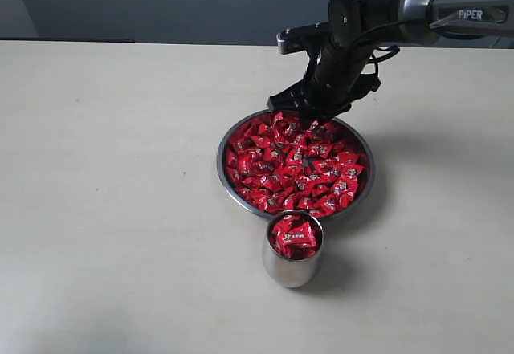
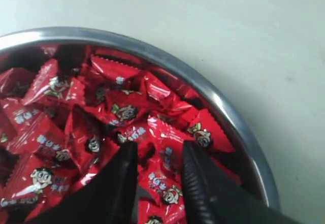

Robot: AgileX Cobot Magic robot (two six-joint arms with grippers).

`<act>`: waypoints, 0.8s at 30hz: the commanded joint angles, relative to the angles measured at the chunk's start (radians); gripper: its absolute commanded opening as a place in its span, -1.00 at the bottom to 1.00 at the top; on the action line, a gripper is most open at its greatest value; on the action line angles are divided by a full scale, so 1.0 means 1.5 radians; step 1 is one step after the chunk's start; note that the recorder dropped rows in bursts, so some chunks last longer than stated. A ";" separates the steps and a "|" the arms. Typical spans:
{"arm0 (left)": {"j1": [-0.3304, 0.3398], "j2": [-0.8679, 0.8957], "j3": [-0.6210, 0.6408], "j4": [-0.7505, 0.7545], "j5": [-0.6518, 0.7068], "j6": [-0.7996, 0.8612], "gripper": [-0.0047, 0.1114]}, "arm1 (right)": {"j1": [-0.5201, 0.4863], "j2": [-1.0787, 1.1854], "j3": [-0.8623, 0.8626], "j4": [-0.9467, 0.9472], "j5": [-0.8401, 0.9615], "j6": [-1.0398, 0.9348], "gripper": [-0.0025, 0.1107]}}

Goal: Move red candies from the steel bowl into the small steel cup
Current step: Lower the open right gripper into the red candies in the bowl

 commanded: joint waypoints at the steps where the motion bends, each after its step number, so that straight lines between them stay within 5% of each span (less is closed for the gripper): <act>1: 0.001 -0.003 0.001 0.001 -0.006 -0.001 -0.91 | -0.003 0.013 -0.003 -0.007 -0.022 -0.008 -0.42; 24: 0.001 -0.003 0.001 0.001 -0.006 -0.001 -0.91 | -0.003 0.015 -0.003 -0.054 -0.038 -0.007 -0.42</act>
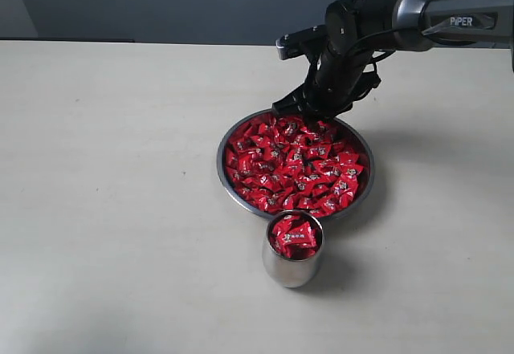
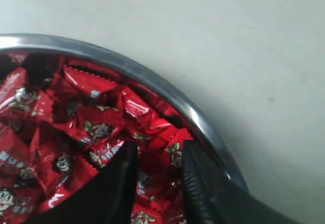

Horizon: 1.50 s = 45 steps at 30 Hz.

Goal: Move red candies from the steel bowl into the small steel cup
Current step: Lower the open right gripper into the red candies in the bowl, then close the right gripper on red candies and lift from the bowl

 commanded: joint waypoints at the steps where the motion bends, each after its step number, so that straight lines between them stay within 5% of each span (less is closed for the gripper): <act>1: 0.001 -0.003 0.001 0.001 -0.006 -0.001 -0.91 | -0.003 -0.002 -0.003 0.000 -0.007 -0.004 -0.42; 30: 0.001 -0.003 0.001 0.001 -0.006 -0.001 -0.91 | -0.003 0.016 -0.003 0.019 0.014 -0.006 -0.43; 36: 0.001 -0.003 0.001 0.001 -0.006 -0.001 -0.91 | -0.003 0.016 -0.003 0.018 0.007 -0.006 -0.93; 45: 0.001 -0.003 0.001 0.001 -0.006 -0.001 -0.91 | -0.003 -0.007 -0.003 0.000 0.025 -0.006 -0.97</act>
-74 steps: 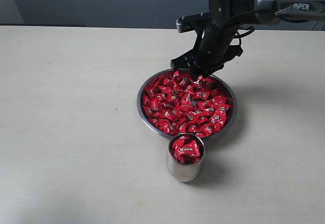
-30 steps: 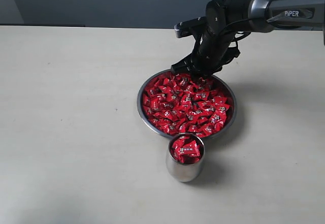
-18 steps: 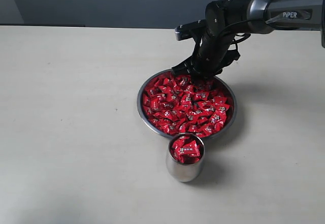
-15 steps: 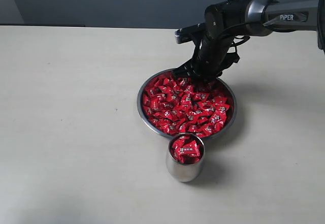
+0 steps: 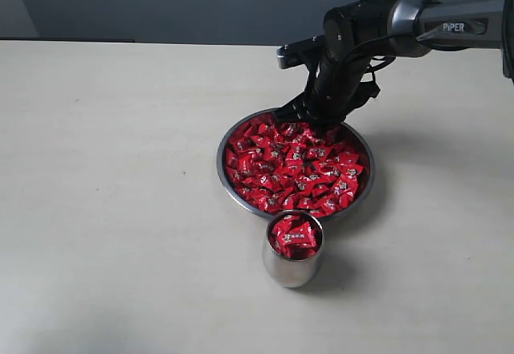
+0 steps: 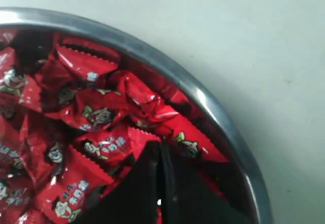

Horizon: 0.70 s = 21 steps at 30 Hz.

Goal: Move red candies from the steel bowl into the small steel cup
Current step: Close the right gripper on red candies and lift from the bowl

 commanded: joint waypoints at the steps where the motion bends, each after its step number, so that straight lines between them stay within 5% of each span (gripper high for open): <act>1: 0.001 -0.003 0.001 0.001 -0.006 -0.001 -0.91 | -0.003 -0.039 -0.003 -0.012 0.013 -0.004 -0.97; 11: 0.001 -0.003 0.001 0.001 -0.006 -0.001 -0.91 | -0.001 -0.137 0.014 0.040 0.101 -0.001 -0.97; 21: 0.001 -0.003 0.001 0.001 -0.006 -0.001 -0.91 | 0.114 -0.356 0.277 0.053 -0.034 0.061 -0.97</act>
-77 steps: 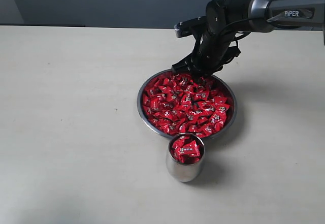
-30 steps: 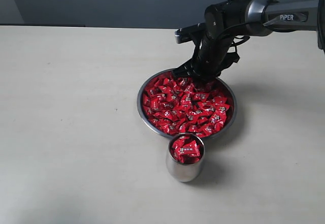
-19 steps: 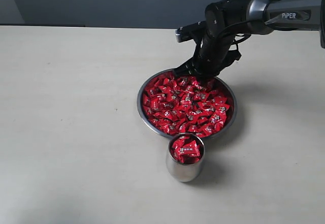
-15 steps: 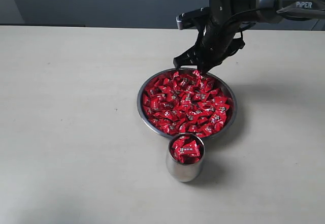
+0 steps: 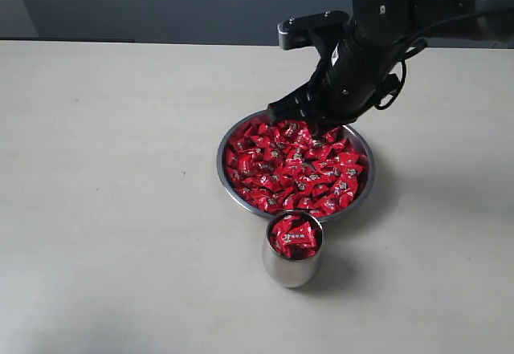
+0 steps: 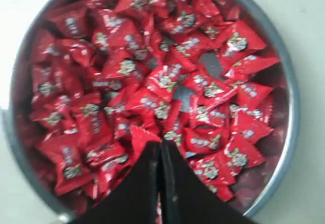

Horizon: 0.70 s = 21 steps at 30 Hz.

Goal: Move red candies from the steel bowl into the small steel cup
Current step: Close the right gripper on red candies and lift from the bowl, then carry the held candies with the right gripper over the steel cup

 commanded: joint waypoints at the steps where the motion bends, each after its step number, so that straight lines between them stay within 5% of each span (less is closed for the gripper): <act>1: 0.001 -0.003 0.001 0.001 -0.006 -0.001 -0.91 | 0.051 -0.099 0.076 0.001 -0.035 0.016 -0.97; 21: 0.001 -0.003 0.001 0.001 -0.006 -0.001 -0.91 | 0.103 -0.241 0.243 0.120 -0.035 -0.064 -0.97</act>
